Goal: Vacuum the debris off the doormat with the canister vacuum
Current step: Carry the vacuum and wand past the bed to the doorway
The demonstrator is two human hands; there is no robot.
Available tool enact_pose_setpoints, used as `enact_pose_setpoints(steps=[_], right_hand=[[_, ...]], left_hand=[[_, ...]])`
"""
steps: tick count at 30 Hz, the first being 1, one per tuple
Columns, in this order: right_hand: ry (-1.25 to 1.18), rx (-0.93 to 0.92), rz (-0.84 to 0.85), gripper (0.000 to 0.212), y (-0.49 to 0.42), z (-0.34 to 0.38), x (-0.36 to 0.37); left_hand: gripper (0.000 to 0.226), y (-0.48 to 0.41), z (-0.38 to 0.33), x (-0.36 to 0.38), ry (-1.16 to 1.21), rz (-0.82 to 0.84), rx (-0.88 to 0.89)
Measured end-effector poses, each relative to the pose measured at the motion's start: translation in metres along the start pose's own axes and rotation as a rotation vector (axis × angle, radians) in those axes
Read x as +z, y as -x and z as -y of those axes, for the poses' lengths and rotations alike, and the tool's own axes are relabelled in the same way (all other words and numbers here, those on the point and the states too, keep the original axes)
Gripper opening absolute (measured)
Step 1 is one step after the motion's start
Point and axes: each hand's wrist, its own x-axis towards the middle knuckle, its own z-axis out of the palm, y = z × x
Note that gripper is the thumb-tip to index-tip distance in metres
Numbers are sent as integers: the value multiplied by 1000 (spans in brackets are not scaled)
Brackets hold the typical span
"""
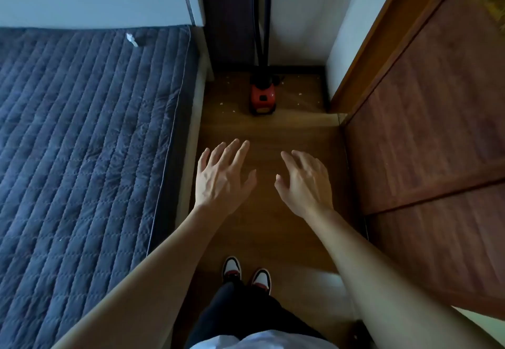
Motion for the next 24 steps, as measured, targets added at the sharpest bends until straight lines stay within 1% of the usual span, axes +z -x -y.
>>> enact_pose_setpoints(steps=[6, 11, 17, 21, 24], right_hand=[[-22, 9, -10, 58, -29, -18, -9], [-6, 21, -63, 57, -72, -28, -11], [10, 36, -115, 56, -157, -35, -15], [44, 46, -95, 55, -225, -38, -22], [71, 60, -85, 56, -274, -41, -26]], left_hand=[[66, -38, -8, 1, -2, 10, 12], [66, -87, -2, 7, 1, -12, 39], [66, -175, 14, 21, 6, -4, 58], [68, -244, 30, 24, 47, 31, 47], [69, -294, 43, 24, 61, 20, 47]])
